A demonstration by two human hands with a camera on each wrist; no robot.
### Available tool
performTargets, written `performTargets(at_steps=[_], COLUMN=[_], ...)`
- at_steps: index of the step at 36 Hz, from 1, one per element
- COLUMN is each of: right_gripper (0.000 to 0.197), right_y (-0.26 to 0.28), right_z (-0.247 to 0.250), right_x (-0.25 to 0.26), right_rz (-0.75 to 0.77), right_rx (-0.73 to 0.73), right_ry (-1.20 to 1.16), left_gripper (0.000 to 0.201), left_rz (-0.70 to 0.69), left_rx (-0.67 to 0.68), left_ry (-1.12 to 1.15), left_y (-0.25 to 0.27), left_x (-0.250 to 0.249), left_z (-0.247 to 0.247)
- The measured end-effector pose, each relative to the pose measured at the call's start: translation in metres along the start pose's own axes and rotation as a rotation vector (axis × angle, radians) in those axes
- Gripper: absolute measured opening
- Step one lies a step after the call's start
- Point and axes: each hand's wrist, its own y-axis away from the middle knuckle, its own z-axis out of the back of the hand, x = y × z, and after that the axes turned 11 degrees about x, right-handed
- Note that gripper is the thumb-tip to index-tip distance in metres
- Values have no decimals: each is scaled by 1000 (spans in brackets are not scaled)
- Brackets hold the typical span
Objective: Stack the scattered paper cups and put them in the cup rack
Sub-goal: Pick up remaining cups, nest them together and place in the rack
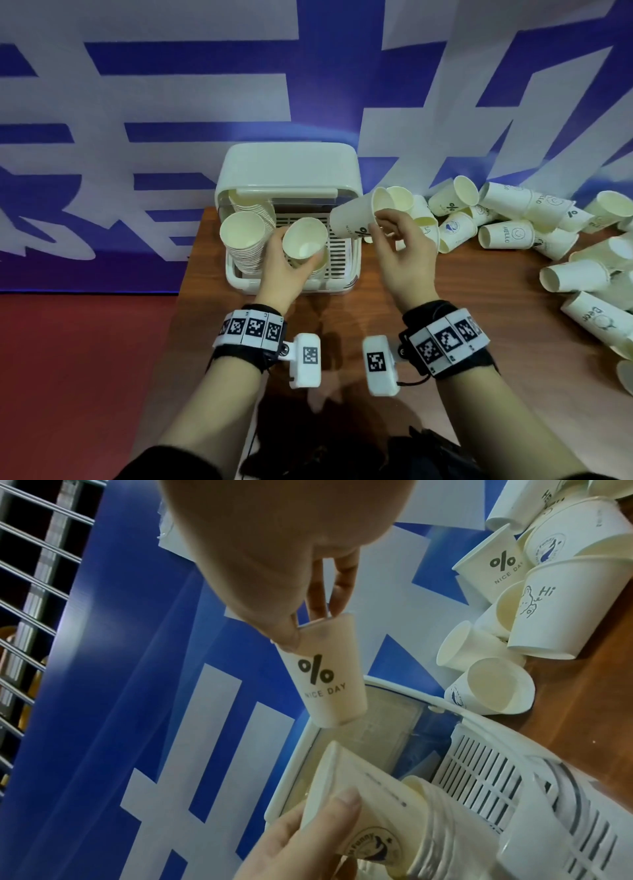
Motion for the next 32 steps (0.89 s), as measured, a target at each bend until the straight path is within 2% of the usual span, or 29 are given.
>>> performTargets(at_steps=[4, 12, 19, 22, 25, 28, 32], right_gripper=[16, 15, 14, 13, 13, 16, 18], right_y=[-2, -3, -2, -3, -4, -6, -5], right_z=[-6, -18, -30, -36, -42, -49, -54], right_x=[1, 2, -12, -17, -23, -27, -32], right_rz=[42, 162, 232, 227, 232, 238, 243], right_rx=[-15, 87, 262, 333, 416, 509, 560], right_ry=[17, 89, 170, 193, 240, 296, 323], left_gripper=[67, 73, 83, 73, 81, 75, 73], left_rz=[22, 88, 127, 136, 143, 135, 135], left_rx=[52, 98, 127, 134, 127, 136, 138], left_ry=[-59, -43, -13, -9, -20, -64, -94], left_y=[-3, -9, -14, -13, -13, -12, -12], left_x=[12, 29, 35, 36, 44, 44, 44], left_z=[0, -1, -3, -3, -3, -2, 0])
